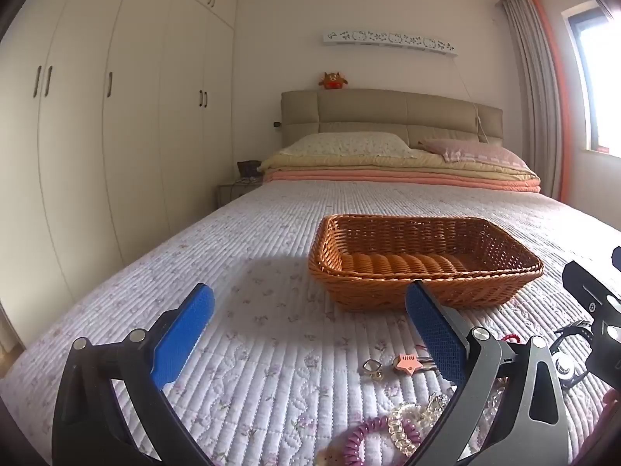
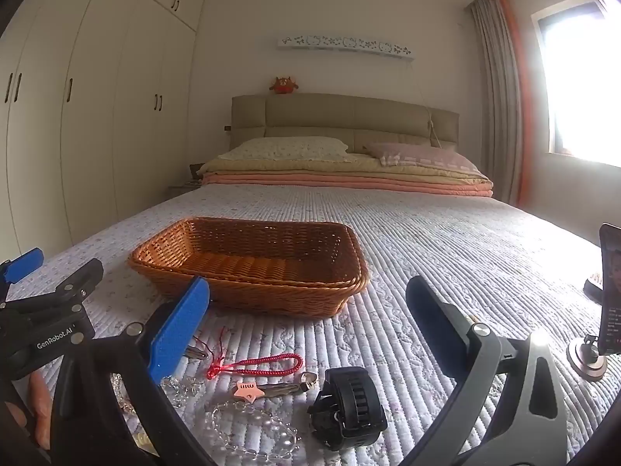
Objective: Organize jewelry
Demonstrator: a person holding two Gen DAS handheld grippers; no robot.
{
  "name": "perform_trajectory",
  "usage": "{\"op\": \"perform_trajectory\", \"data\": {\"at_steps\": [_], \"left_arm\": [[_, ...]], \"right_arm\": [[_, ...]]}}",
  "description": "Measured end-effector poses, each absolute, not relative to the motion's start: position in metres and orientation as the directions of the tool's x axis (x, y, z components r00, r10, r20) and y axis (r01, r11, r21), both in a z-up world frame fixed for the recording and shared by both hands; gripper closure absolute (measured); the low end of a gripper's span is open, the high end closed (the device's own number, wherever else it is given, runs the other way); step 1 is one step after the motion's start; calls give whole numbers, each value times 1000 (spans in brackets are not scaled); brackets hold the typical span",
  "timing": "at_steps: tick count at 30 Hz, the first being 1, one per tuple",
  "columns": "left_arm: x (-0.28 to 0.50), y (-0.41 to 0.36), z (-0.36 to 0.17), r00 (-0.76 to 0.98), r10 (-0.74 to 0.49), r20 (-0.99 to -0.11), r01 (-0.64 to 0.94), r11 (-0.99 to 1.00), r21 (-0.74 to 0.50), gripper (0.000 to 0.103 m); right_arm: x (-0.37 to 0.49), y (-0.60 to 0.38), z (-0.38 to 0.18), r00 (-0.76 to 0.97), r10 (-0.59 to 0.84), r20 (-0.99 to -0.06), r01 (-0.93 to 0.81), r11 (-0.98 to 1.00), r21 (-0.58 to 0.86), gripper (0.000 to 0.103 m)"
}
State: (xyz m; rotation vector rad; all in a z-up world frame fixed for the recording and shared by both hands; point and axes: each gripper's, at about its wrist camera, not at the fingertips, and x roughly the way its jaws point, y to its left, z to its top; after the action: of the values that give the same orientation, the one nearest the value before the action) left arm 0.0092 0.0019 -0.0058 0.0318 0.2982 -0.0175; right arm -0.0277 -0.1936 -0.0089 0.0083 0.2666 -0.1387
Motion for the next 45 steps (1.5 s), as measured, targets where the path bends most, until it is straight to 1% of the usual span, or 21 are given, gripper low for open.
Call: {"op": "perform_trajectory", "data": {"at_steps": [23, 25, 45], "left_arm": [[9, 1, -6, 954, -14, -300, 23, 999, 26, 7], [10, 1, -7, 954, -14, -301, 24, 999, 27, 7], [12, 3, -8, 950, -19, -310, 29, 999, 30, 7]], "right_arm": [[-24, -190, -4, 953, -139, -269, 142, 990, -6, 6], [-27, -195, -11, 953, -139, -269, 143, 990, -5, 6], [-22, -195, -12, 954, -132, -268, 142, 990, 17, 6]]}}
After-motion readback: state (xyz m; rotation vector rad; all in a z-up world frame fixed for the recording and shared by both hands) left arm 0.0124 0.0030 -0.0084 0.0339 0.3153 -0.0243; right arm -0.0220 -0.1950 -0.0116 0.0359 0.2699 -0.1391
